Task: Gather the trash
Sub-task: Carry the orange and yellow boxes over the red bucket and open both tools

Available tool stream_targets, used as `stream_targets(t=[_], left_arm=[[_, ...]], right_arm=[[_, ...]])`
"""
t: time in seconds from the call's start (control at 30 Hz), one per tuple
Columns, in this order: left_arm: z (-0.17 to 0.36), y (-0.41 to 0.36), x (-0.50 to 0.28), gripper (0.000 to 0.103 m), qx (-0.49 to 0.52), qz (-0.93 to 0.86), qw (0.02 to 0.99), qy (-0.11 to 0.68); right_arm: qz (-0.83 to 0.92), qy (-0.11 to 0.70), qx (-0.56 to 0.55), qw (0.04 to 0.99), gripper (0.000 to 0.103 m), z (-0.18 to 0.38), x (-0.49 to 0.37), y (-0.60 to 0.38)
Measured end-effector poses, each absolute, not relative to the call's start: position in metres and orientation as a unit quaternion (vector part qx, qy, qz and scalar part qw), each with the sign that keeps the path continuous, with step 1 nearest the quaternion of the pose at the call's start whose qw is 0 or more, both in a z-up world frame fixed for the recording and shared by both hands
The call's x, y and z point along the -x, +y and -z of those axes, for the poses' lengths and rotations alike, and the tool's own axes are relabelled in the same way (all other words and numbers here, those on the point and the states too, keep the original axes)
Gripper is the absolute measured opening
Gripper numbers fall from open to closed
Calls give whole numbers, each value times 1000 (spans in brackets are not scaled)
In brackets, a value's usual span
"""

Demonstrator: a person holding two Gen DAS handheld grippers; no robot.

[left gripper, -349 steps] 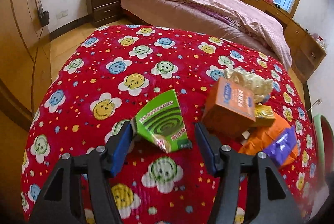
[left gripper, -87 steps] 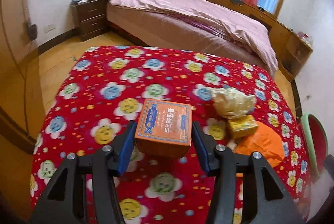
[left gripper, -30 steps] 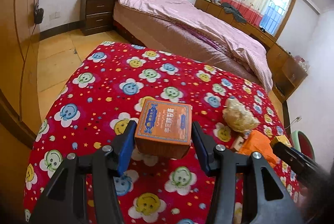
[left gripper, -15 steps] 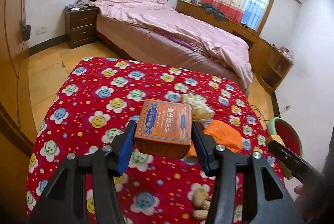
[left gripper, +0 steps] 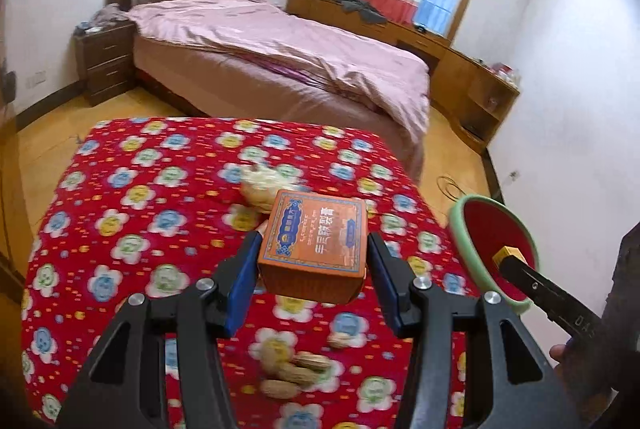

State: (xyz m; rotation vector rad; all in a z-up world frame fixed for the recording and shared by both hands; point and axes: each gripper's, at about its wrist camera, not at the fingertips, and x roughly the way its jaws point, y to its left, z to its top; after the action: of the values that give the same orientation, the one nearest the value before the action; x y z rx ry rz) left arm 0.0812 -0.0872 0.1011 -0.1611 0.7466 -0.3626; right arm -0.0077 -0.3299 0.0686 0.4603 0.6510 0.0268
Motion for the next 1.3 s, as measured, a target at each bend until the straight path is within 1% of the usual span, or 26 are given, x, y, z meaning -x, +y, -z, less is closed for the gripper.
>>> stream_targets(t=[0.43,0.67,1.03,1.3], left_arm=[[-97,-192,-75,53,24,263,884,385],[-96,-249,-74,53,-22,304,877,373],[-74,-313,-85,53,-39,349,853,386],[-55,-344,-94,53,-55,361,843,395]], right_arm=[[35,296,-290,909,46,-54,46,-412],[58,287,-329,898,46,-44,62,-452],[107,270,-349,891,46,-32,80,-499],[122,273,-360,884,46,-20,77,-519]])
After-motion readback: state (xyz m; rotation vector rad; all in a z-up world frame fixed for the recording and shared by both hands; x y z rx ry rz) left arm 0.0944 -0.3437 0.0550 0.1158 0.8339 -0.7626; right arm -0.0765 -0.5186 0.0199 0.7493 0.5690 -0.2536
